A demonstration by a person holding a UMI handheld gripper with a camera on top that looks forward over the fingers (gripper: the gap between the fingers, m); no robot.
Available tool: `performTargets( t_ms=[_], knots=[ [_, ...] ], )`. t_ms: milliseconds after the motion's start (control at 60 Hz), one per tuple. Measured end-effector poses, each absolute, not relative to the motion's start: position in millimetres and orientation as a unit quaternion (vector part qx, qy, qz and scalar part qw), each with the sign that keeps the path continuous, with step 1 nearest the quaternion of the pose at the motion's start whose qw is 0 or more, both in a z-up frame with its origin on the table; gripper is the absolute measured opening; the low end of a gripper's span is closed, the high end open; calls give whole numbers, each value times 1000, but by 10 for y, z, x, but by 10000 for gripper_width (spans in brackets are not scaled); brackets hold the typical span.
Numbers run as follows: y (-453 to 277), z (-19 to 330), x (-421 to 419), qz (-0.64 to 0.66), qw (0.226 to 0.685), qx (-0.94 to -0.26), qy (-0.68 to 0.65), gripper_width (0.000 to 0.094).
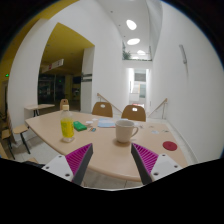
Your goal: Pour water
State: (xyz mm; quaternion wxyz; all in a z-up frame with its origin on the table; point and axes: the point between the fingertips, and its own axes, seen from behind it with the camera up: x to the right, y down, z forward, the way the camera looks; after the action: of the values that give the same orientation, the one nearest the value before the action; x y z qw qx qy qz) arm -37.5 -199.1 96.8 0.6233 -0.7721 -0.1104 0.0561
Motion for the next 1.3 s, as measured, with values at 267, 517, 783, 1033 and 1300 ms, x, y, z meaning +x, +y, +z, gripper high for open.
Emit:
performTargets(
  t_ms=[267,517,783,1033,1300],
  knots=[
    [-2008,1008,-646,84,620,-767,-140,845],
    [-1672,971,-1932,151,618,-749,-186,844],
    [-676,665,-2888,144,616,-761,-142,824],
    [-218,581,-3138,122,617,-769,-114,502],
    [-291,562,-3174,155,597,-776,-135,309]
  ],
)
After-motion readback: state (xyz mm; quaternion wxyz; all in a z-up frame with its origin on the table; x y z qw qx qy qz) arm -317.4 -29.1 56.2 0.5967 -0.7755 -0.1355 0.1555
